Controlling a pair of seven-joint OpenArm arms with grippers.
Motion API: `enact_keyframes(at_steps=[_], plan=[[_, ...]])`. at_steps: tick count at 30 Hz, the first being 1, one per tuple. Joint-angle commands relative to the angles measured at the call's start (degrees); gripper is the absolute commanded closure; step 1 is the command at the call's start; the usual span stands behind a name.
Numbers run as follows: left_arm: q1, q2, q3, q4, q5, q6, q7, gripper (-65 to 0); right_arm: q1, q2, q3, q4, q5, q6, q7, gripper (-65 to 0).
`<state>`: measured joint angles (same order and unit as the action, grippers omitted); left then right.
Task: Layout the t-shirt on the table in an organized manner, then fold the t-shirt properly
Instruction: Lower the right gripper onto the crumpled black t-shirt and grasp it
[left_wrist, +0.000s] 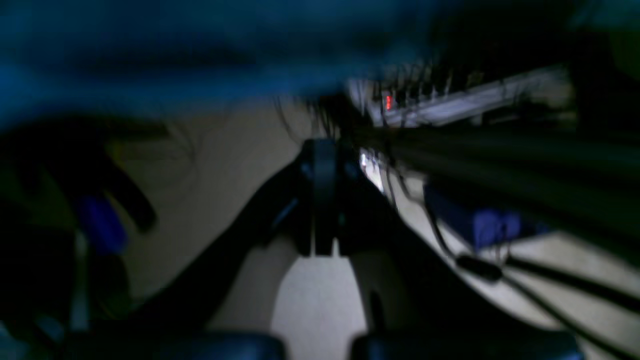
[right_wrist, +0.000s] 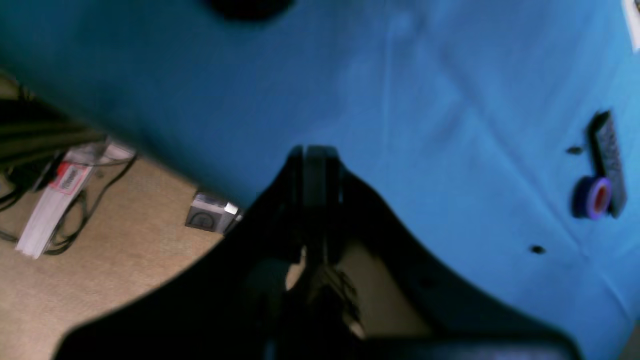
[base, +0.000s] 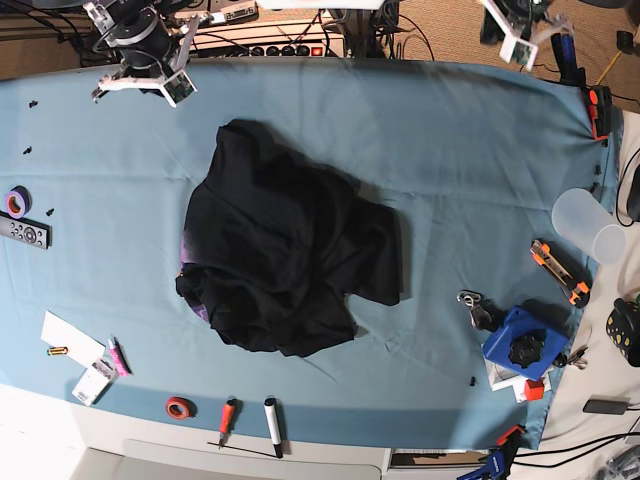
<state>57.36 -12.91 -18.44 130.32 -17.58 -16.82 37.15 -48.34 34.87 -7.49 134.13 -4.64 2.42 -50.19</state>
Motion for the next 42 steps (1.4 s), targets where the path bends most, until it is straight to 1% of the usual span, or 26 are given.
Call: enact_keyframes(at_steps=[1, 5, 10, 12, 13, 14, 15, 16, 17, 18, 19, 22, 24, 25, 26, 27, 28, 30, 37, 42], plan=[[-0.5, -0.3, -0.2, 1.9, -0.4, -0.2, -1.1, 0.0, 0.7, 0.2, 0.5, 0.9, -1.9, -0.7, 0.6, 0.0], [-5.9, -0.3, -0.2, 2.8, -0.5, -0.2, -1.2, 0.0, 4.0, -1.4, 0.5, 0.9, -6.8, -0.8, 0.0, 0.0], [-12.0, -0.3, -0.2, 2.8, -0.5, -0.3, -1.4, 0.0, 6.2, -1.9, 0.5, 0.9, -7.4, -0.8, 0.2, 0.0], [-13.8, -0.3, -0.2, 2.8, -0.4, -2.2, -3.2, 0.0, 6.5, -1.9, 0.5, 0.9, -7.8, -0.8, 1.2, 0.0], [-14.6, -0.3, -0.2, 2.8, -0.4, -3.9, -4.7, -2.2, 6.6, -2.0, 0.5, 0.9, -8.4, -0.8, 2.0, 0.0], [-15.2, -0.3, -0.2, 2.8, -0.5, -5.8, -6.1, -8.4, 6.6, -2.1, 0.5, 0.9, -9.2, -0.8, 2.9, 0.0], [-15.8, -0.3, -0.2, 2.8, -0.4, -7.8, -7.4, -15.0, 6.6, -2.1, 0.5, 0.9, -9.7, -0.8, 3.6, -3.9], [-16.2, -0.3, -0.2, 2.8, -0.4, -9.3, -8.4, -21.1, 6.6, -2.1, 0.5, 0.9, -10.3, -0.8, 4.0, -9.9], [-16.5, -0.3, -0.2, 2.8, -0.4, -9.7, -8.5, -26.1, 6.6, -2.4, 0.5, 0.9, -11.1, -0.8, 3.7, -15.9], [-16.7, -0.3, -0.2, 2.7, -0.4, -9.6, -8.5, -29.7, 6.6, -3.1, 0.5, 0.9, -11.8, -0.8, 3.1, -21.2], [-16.9, -0.3, -0.2, 2.7, -0.4, -9.6, -8.5, -31.9, 6.6, -3.8, 0.5, 0.9, -11.9, -0.8, 3.2, -24.4], [-17.3, -0.3, -0.2, 2.7, -0.4, -9.6, -8.5, -32.4, 7.5, -6.2, 0.5, 0.9, -11.1, -0.9, 3.2, -24.9], [-17.4, -0.3, -0.2, 2.7, -0.4, -9.6, -8.5, -32.4, 9.4, -8.0, 0.4, 0.9, -7.4, -0.6, 1.0, -24.9], [-17.5, -0.3, -0.2, 2.7, -0.4, -9.6, -8.5, -32.4, 10.6, -8.6, 0.4, 0.9, -5.2, 0.9, 0.1, -24.9], [-17.6, -0.3, -0.1, 2.7, -0.4, -9.6, -8.5, -32.4, 11.9, -8.9, 0.4, 0.9, -3.7, 3.7, 0.1, -24.9], [-17.6, -0.3, -0.1, 2.7, -0.4, -9.6, -8.5, -32.4, 13.2, -9.1, 0.4, 0.9, -3.1, 6.2, 0.9, -24.9], [-17.6, -0.3, -0.1, 2.7, -0.5, -9.6, -8.5, -32.4, 14.3, -9.4, 0.4, 0.9, -3.0, 7.5, 2.0, -24.9], [-17.5, -0.3, -0.1, 2.7, -0.5, -9.6, -8.5, -32.4, 16.5, -9.5, 0.4, 0.9, -3.0, 7.9, 3.5, -24.9], [-17.5, -0.3, -0.1, 2.7, -0.5, -9.6, -8.5, -32.4, 20.1, -9.5, 0.4, 0.9, -3.0, 8.0, 4.4, -24.9], [-17.5, -0.3, -0.1, 2.7, -0.5, -9.6, -8.5, -32.4, 22.3, -9.5, 0.2, -1.9, 1.0, 11.4, 4.6, -24.9]])
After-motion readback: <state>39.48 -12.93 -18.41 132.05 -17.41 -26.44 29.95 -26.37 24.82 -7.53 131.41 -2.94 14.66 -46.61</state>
